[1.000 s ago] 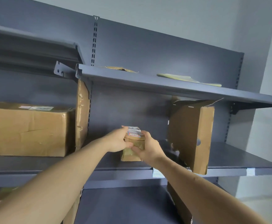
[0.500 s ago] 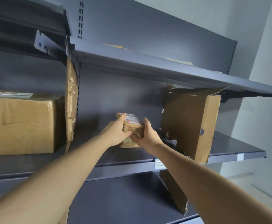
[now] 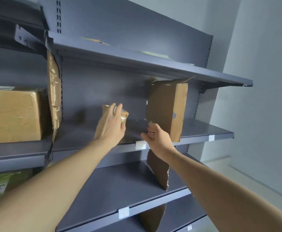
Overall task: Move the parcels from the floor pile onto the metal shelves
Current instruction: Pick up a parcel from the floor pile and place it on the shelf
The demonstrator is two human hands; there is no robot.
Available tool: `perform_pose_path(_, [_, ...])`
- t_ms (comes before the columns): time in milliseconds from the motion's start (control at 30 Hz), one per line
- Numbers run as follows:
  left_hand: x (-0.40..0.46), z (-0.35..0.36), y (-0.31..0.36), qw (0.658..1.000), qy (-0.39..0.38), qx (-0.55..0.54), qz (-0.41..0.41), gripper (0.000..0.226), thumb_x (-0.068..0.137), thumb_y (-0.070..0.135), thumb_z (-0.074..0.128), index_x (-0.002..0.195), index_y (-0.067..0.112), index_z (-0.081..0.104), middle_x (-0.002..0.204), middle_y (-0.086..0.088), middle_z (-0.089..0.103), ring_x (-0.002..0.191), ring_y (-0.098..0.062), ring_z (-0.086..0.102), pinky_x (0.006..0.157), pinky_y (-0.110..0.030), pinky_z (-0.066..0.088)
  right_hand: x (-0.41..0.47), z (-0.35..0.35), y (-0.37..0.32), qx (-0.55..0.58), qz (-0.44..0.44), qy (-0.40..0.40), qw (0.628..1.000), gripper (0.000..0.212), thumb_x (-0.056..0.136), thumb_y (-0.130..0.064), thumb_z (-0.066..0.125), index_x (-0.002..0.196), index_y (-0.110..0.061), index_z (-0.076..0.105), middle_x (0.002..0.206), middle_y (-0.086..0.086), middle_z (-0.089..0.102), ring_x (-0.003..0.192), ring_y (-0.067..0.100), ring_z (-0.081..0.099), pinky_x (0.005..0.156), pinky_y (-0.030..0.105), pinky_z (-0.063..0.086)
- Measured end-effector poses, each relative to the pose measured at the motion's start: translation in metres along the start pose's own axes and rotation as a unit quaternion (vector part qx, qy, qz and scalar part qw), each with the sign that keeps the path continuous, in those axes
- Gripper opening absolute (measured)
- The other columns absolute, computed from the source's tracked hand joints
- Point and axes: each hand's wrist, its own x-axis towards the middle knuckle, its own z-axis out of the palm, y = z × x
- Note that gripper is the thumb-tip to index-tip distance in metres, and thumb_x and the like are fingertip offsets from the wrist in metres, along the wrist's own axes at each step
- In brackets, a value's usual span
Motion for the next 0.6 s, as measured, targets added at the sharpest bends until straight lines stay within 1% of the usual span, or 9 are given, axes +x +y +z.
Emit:
perform_pose_path(33, [-0.007, -0.001, 0.01, 1.0, 0.009, -0.001, 0.024, 0.052, 0.091, 0.014, 0.057, 0.141, 0.01, 0.042, 0.143, -0.009, 0.042, 0.13, -0.031, 0.042, 0.093, -0.039, 0.043, -0.012, -0.011, 0.004, -0.003, -0.001, 0.008, 1.0, 0.055, 0.095, -0.034, 0.062, 0.143, -0.014, 0.042, 0.137, 0.002, 0.056, 0.12, 0.018, 0.058, 0.094, 0.024, 0.045])
perform_pose_path(100, [-0.023, -0.001, 0.035, 0.999, 0.01, -0.016, 0.047, 0.039, 0.093, 0.013, 0.055, 0.132, 0.013, 0.054, 0.132, -0.003, 0.051, 0.119, -0.027, 0.051, 0.082, -0.037, 0.046, -0.039, -0.034, 0.017, -0.015, -0.002, 0.022, 1.0, 0.05, 0.096, -0.035, 0.06, 0.139, -0.015, 0.045, 0.133, 0.003, 0.059, 0.118, 0.019, 0.059, 0.092, 0.026, 0.048])
perform_pose_path(167, [-0.041, 0.004, 0.064, 0.997, -0.013, -0.04, 0.062, 0.028, 0.095, 0.013, 0.053, 0.121, 0.014, 0.063, 0.124, 0.0, 0.056, 0.11, -0.024, 0.056, 0.075, -0.034, 0.046, -0.07, -0.057, 0.032, -0.026, 0.013, 0.025, 0.999, 0.045, 0.097, -0.036, 0.058, 0.136, -0.017, 0.047, 0.131, 0.003, 0.06, 0.115, 0.021, 0.061, 0.088, 0.026, 0.051])
perform_pose_path(200, [-0.052, 0.009, 0.08, 0.996, -0.033, -0.049, 0.068, 0.024, 0.096, 0.013, 0.052, 0.116, 0.014, 0.066, 0.119, 0.0, 0.058, 0.105, -0.023, 0.058, 0.073, -0.031, 0.045, -0.085, -0.069, 0.042, -0.03, 0.024, 0.027, 0.999, 0.044, 0.098, -0.036, 0.057, 0.136, -0.017, 0.047, 0.132, 0.003, 0.06, 0.115, 0.021, 0.062, 0.088, 0.027, 0.051])
perform_pose_path(233, [-0.064, 0.013, 0.097, 0.994, -0.055, -0.059, 0.074, 0.022, 0.097, 0.014, 0.051, 0.111, 0.015, 0.067, 0.115, 0.001, 0.06, 0.101, -0.022, 0.059, 0.074, -0.03, 0.045, -0.102, -0.082, 0.052, -0.037, 0.038, 0.029, 0.998, 0.044, 0.098, -0.036, 0.056, 0.137, -0.017, 0.047, 0.133, 0.004, 0.06, 0.116, 0.022, 0.061, 0.091, 0.029, 0.052])
perform_pose_path(300, [-0.092, 0.025, 0.132, 0.986, -0.109, -0.081, 0.094, 0.021, 0.097, 0.016, 0.051, 0.106, 0.018, 0.07, 0.109, 0.003, 0.063, 0.096, -0.021, 0.061, 0.08, -0.034, 0.052, -0.136, -0.109, 0.079, -0.062, 0.075, 0.034, 0.995, 0.043, 0.099, -0.037, 0.054, 0.137, -0.018, 0.049, 0.132, 0.005, 0.06, 0.116, 0.024, 0.061, 0.093, 0.033, 0.052])
perform_pose_path(400, [-0.14, 0.043, 0.19, 0.961, -0.224, -0.083, 0.138, 0.023, 0.098, 0.019, 0.05, 0.109, 0.022, 0.07, 0.111, 0.005, 0.065, 0.097, -0.019, 0.063, 0.083, -0.037, 0.056, -0.195, -0.151, 0.129, -0.093, 0.13, 0.047, 0.986, 0.037, 0.098, -0.038, 0.053, 0.126, -0.014, 0.055, 0.12, 0.008, 0.065, 0.11, 0.029, 0.062, 0.09, 0.04, 0.053])
perform_pose_path(533, [-0.204, 0.073, 0.274, 0.917, -0.344, -0.101, 0.174, 0.026, 0.097, 0.023, 0.05, 0.116, 0.024, 0.067, 0.12, 0.004, 0.064, 0.105, -0.021, 0.062, 0.089, -0.036, 0.053, -0.289, -0.204, 0.19, -0.098, 0.231, 0.071, 0.965, 0.048, 0.098, -0.042, 0.052, 0.139, -0.017, 0.048, 0.134, 0.003, 0.057, 0.119, 0.026, 0.058, 0.092, 0.036, 0.052])
perform_pose_path(600, [-0.235, 0.089, 0.316, 0.89, -0.396, -0.108, 0.199, 0.026, 0.095, 0.025, 0.052, 0.117, 0.025, 0.067, 0.121, 0.005, 0.065, 0.107, -0.019, 0.061, 0.089, -0.034, 0.052, -0.339, -0.228, 0.221, -0.107, 0.27, 0.083, 0.953, 0.049, 0.098, -0.042, 0.052, 0.14, -0.017, 0.049, 0.137, 0.005, 0.057, 0.12, 0.025, 0.058, 0.095, 0.034, 0.05])
